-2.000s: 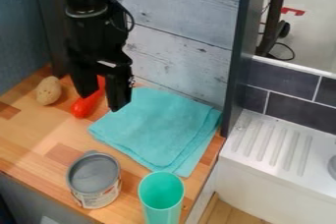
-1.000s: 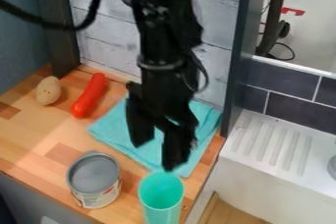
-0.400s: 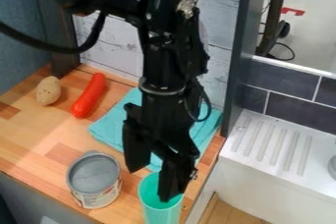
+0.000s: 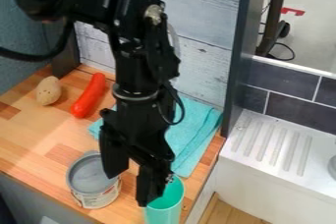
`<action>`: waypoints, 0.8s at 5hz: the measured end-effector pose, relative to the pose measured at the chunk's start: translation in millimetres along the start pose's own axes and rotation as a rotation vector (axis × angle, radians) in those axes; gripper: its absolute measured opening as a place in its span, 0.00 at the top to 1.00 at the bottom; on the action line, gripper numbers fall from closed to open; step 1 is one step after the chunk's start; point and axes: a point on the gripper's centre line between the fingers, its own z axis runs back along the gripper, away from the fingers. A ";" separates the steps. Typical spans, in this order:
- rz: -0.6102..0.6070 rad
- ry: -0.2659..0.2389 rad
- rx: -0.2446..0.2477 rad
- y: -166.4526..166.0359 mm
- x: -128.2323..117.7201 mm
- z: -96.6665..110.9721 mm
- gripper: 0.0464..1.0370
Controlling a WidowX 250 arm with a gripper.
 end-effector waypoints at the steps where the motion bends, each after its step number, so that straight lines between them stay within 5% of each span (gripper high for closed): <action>1: -0.003 -0.034 -0.017 7.4 0.6 -5.8 0.04; 4: -0.017 -0.082 -0.039 12.2 17.6 -20.8 0.05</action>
